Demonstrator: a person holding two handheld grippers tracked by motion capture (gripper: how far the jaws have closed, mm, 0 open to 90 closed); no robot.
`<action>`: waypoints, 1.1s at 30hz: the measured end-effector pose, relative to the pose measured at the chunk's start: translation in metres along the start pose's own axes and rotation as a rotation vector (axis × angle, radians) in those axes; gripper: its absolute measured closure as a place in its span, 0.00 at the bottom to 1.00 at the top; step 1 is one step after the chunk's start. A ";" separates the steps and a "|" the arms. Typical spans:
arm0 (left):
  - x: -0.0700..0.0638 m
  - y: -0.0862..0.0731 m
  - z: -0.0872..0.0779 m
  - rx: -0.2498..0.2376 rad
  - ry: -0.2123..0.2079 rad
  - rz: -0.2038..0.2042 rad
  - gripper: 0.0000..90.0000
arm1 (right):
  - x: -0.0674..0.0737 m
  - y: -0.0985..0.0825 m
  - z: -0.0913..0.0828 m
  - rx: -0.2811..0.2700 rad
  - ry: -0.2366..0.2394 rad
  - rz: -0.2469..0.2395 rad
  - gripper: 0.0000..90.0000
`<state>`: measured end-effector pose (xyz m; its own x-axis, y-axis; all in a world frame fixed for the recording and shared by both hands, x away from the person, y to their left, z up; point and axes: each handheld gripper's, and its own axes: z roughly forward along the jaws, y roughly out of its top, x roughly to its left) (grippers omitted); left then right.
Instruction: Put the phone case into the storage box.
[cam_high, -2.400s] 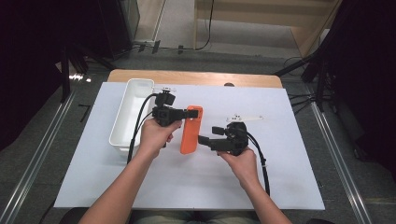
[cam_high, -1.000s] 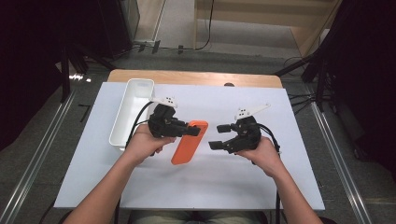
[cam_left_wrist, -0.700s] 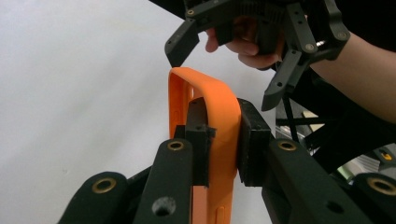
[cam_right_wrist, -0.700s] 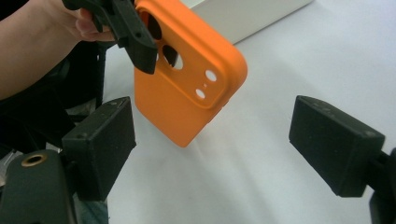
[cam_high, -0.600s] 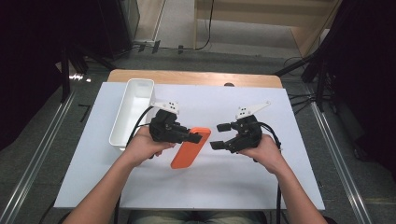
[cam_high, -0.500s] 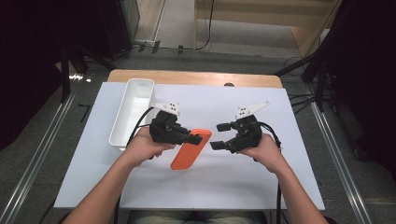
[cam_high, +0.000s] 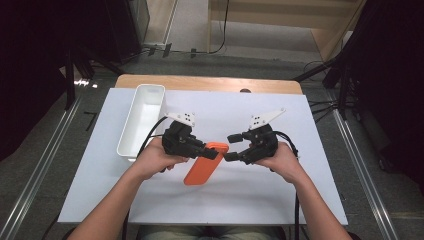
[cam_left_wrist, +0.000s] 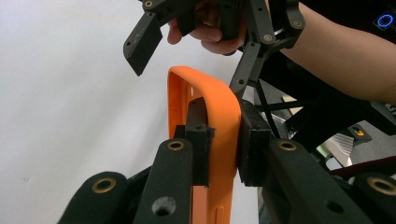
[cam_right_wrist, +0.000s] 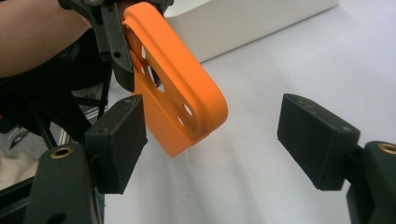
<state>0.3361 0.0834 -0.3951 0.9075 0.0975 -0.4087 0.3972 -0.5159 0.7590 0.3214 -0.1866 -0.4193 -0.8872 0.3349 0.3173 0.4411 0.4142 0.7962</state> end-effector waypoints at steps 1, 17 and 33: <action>0.000 0.000 0.000 0.000 0.001 -0.001 0.85 | 0.000 0.000 0.001 0.000 0.007 -0.001 0.28; 0.002 -0.002 0.003 0.009 -0.029 0.006 0.85 | -0.001 0.000 0.008 -0.009 0.073 -0.044 0.56; 0.007 -0.005 -0.001 -0.011 -0.030 0.005 0.84 | -0.001 -0.001 0.008 0.023 0.135 -0.077 0.81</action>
<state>0.3409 0.0875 -0.4012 0.9049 0.0695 -0.4199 0.3946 -0.5070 0.7663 0.3232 -0.1805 -0.4250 -0.9281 0.1849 0.3233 0.3724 0.4544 0.8092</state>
